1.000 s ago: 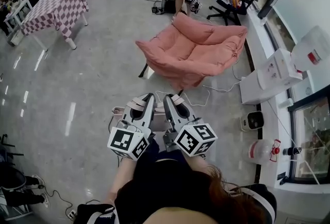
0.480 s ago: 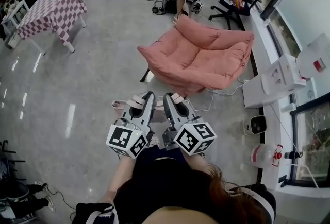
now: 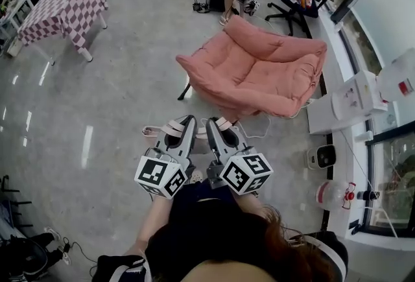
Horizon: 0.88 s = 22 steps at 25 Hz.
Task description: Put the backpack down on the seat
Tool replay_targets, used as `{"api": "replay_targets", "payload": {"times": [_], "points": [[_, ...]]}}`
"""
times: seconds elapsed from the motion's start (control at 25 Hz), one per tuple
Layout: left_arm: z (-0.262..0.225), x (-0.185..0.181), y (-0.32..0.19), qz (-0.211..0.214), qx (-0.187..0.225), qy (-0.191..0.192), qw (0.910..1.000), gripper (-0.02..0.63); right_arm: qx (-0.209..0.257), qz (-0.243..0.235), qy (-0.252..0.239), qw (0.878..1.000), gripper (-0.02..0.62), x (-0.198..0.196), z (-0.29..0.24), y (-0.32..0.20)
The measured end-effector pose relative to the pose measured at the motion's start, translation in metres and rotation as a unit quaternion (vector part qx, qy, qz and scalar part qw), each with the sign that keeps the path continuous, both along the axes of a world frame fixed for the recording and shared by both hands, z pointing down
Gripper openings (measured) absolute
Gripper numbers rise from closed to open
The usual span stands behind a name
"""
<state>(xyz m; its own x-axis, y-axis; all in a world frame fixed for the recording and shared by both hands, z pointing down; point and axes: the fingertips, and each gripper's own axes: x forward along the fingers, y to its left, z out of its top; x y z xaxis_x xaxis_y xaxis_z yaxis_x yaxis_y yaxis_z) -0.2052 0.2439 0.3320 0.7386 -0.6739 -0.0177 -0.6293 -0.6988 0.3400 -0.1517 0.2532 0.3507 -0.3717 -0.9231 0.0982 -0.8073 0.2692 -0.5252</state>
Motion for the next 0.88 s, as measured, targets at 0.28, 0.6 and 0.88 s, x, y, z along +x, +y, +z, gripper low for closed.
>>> {"api": "replay_targets", "payload": {"times": [0.28,0.6,0.88], "points": [[-0.018,-0.018,0.006,-0.007,0.023,0.007,0.9997,0.018,0.014,-0.014,0.007,1.0,0.066,-0.019,-0.016,0.005],[-0.022,-0.028,0.013,-0.016,0.025,0.02,0.9994,0.018,0.016,-0.025,0.005,1.0,0.066,-0.027,-0.018,0.013],[-0.015,-0.023,-0.002,-0.022,0.011,0.016,0.9996,0.018,0.004,-0.032,-0.006,0.999,0.066,-0.022,-0.01,0.0]]}}
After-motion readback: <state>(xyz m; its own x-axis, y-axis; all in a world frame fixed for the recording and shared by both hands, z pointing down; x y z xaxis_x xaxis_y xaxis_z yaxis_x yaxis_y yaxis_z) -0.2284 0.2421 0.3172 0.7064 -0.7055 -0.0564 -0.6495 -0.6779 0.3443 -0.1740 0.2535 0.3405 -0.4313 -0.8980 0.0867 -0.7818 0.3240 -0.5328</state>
